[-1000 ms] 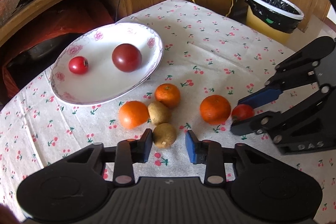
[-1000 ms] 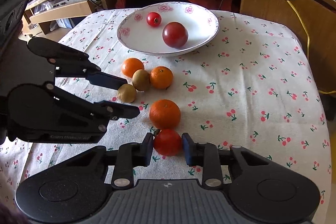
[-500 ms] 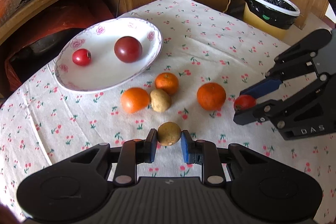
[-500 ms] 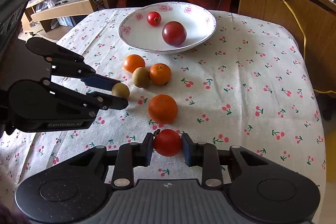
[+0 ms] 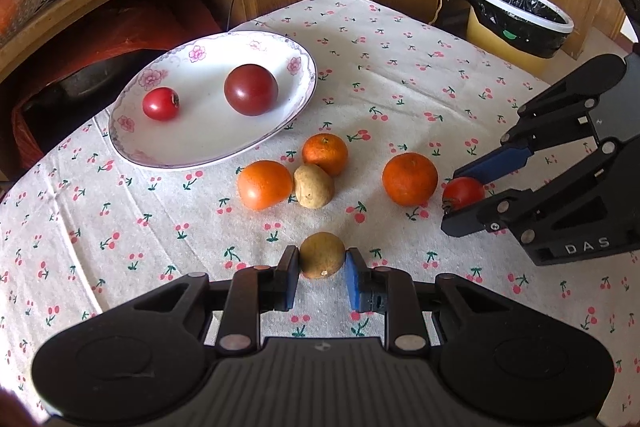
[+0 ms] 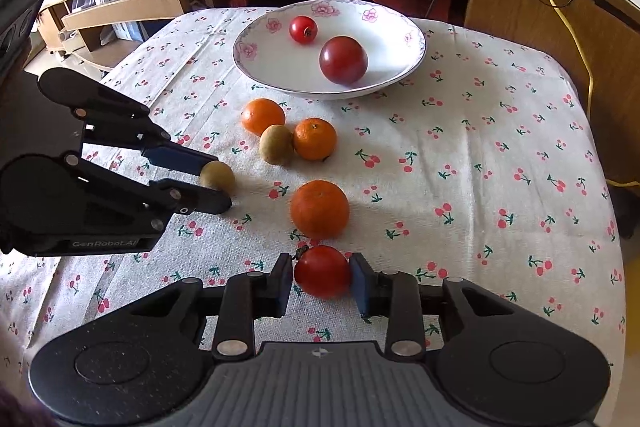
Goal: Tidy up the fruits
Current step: 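Grasp the kiwi with the left tool while the right tool grasps a red tomato, then carry the kiwi and red tomato over the white bowl with both tools, then release the kiwi into the bowl with the left tool while the right tool lowers its tomato, then move both tools back to the oranges and brown fruit on the table, then grasp the orange with the right tool while the left tool grasps the brown potato-like fruit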
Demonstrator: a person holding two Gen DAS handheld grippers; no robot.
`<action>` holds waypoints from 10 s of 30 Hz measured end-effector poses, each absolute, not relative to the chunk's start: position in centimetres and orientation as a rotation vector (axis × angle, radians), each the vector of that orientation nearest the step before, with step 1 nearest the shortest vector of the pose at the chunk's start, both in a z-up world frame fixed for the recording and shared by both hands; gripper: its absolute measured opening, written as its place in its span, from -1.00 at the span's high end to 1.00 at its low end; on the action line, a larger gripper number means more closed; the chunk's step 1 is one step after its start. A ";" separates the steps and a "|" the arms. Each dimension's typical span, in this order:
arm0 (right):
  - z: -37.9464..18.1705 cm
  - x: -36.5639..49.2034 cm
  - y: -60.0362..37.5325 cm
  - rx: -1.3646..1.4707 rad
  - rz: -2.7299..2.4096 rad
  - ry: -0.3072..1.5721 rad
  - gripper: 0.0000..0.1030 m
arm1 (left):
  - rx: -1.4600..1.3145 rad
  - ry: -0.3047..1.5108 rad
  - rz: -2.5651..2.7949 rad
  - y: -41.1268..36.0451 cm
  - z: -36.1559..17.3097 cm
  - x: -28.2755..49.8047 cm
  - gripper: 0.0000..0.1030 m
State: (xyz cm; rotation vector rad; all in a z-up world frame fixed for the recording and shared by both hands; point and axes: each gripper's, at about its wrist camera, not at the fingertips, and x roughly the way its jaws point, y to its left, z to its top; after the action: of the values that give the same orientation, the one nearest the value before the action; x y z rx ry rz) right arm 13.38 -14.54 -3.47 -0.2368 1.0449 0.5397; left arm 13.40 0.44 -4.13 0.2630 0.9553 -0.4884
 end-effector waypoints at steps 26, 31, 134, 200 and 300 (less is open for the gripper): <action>-3.2 13.5 -14.3 -0.273 0.526 1.059 0.53 | 0.302 0.958 -0.473 -0.2 -4.0 13.6 0.35; -2.9 13.6 -14.0 -0.271 0.535 1.051 0.53 | 0.302 0.952 -0.472 -0.2 -3.8 13.6 0.35; -1.8 21.7 -9.8 -0.135 0.514 0.887 0.49 | 0.213 0.828 -0.262 2.7 -1.6 20.5 0.38; -2.3 22.7 -9.9 -0.125 0.505 0.852 0.44 | 0.202 0.821 -0.233 3.1 -1.8 20.9 0.21; -3.0 16.6 -15.1 -0.163 0.444 1.054 0.47 | 0.260 0.854 -0.542 -1.5 -3.5 16.5 0.15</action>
State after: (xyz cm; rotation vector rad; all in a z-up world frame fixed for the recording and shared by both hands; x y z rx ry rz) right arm 16.65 -15.05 -3.01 -0.1632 1.0535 0.4444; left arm 16.49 -1.46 -3.47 0.2599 0.8543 -0.5417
